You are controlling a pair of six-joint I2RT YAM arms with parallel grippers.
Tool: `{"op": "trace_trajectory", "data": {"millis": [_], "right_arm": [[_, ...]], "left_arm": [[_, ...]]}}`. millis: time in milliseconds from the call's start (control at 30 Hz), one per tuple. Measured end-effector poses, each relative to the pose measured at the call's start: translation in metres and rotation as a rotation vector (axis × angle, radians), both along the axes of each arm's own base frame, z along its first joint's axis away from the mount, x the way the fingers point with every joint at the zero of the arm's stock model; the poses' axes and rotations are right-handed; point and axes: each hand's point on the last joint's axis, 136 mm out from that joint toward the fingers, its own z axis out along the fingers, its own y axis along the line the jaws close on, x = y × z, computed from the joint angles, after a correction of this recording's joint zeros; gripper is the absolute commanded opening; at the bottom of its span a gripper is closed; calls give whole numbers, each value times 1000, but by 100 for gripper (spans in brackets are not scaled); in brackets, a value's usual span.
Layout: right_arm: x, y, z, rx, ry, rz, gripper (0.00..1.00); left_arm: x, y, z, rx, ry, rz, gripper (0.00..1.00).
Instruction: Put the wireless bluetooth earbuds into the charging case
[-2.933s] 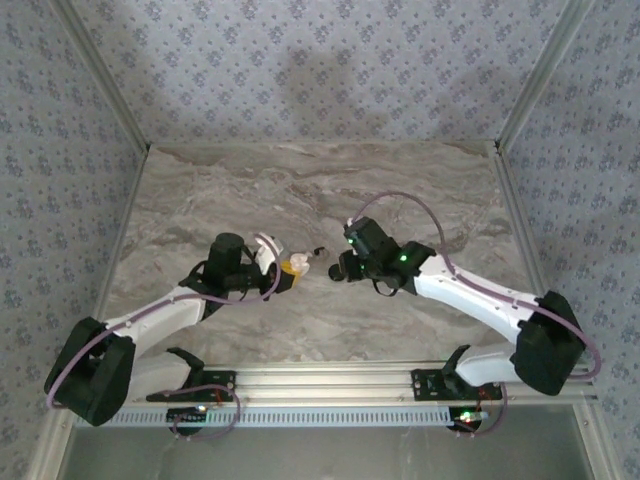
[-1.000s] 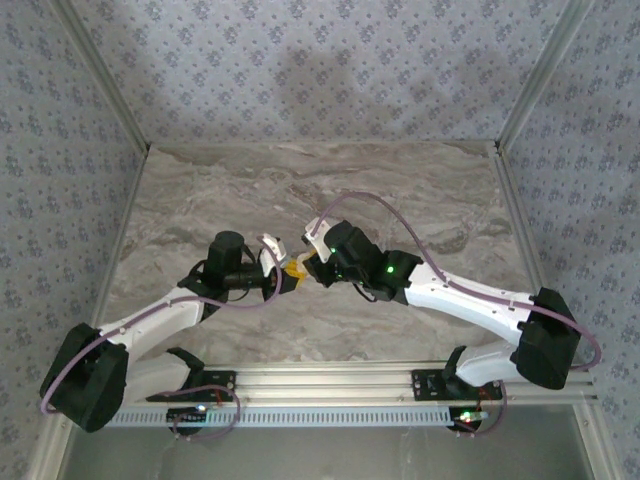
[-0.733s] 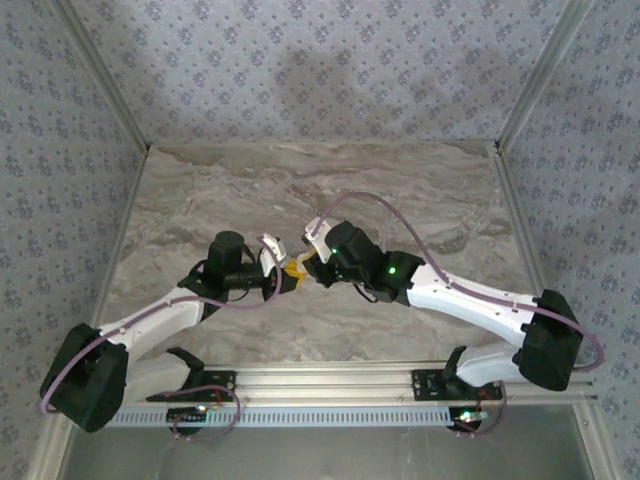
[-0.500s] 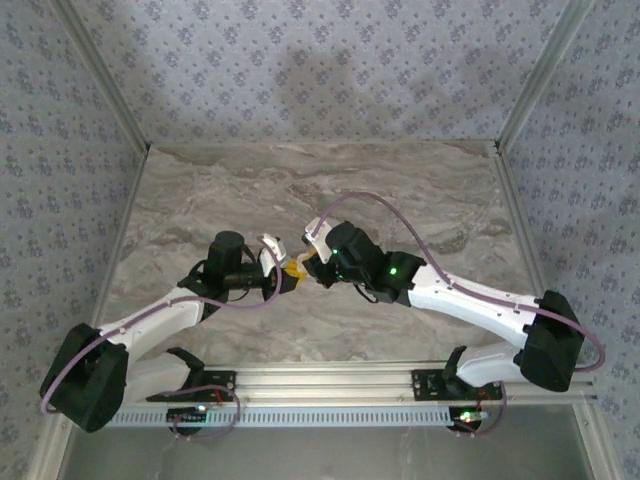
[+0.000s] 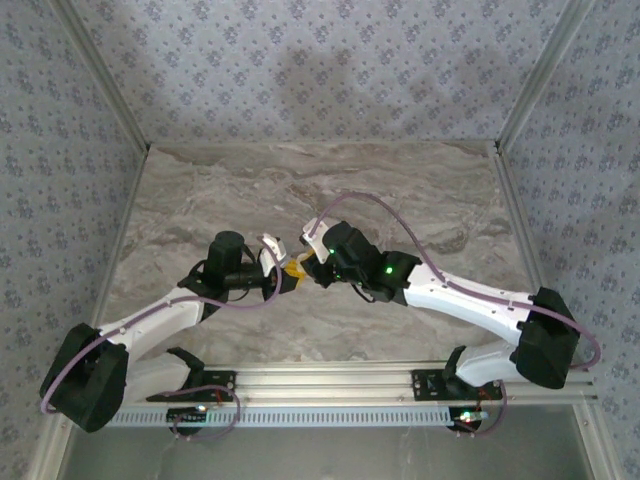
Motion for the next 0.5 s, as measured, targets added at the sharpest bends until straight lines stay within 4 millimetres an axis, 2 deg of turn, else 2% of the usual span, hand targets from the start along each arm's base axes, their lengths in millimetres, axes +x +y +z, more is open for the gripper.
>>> {"op": "trace_trajectory", "data": {"millis": [500], "right_arm": [[-2, 3, 1, 8, 0, 11, 22]], "left_arm": [[-1, 0, 4, -4, -12, 2, 7]]}}
